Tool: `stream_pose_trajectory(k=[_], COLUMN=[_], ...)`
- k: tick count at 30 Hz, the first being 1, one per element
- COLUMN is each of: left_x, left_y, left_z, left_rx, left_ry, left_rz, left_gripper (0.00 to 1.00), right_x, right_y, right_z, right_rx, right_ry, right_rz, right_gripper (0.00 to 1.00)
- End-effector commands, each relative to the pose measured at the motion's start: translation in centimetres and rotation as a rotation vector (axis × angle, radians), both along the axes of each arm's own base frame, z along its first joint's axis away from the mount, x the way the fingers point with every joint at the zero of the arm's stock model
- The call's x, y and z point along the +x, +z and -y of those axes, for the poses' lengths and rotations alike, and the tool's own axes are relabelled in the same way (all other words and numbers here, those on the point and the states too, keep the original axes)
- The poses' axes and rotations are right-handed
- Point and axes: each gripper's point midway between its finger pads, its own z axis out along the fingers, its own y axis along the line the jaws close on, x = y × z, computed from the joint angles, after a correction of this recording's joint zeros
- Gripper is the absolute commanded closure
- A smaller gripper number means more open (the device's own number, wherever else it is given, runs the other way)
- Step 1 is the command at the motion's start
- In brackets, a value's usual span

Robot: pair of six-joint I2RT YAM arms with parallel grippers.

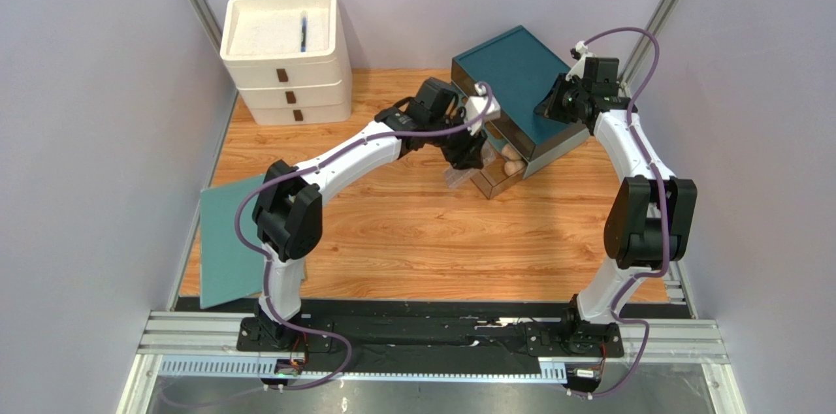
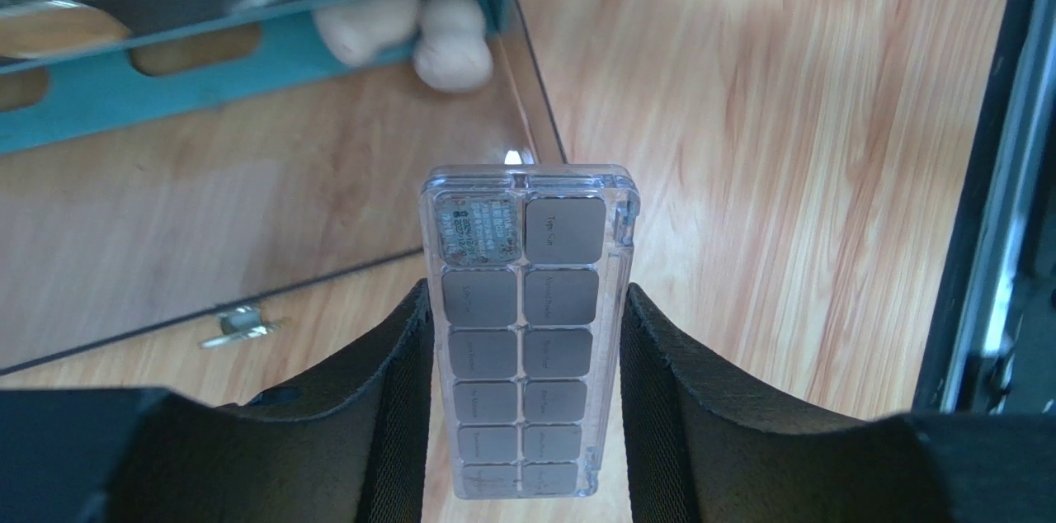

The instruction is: Organize the makeup

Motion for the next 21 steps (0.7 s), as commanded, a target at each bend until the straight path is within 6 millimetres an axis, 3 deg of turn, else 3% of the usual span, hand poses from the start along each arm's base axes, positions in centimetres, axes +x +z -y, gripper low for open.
stream_pose_trajectory(k=[1, 6, 14, 21], left_x=[3.1, 6.0, 10.5, 13.9], left_y=[8.7, 10.3, 8.6, 6.7], left_z=[2.0, 3.0, 3.7, 2.0], left_rx=[-0.342, -0.516, -0.649, -0.65], left_ry=[0.071, 0.164, 0.425, 0.699], left_rz=[-0.002, -0.094, -0.246, -0.254], left_gripper=[1.0, 1.0, 1.0, 1.0], right_x=[-7.0, -7.1, -7.0, -6.9], right_y=[-8.6, -8.8, -9.0, -9.3], right_z=[0.4, 0.4, 0.4, 0.4], right_rx=[-0.046, -0.047, -0.047, -0.048], right_ry=[0.001, 0.004, 0.008, 0.01], right_rz=[-0.384, -0.386, -0.388, -0.395], right_gripper=[1.0, 1.0, 1.0, 1.0])
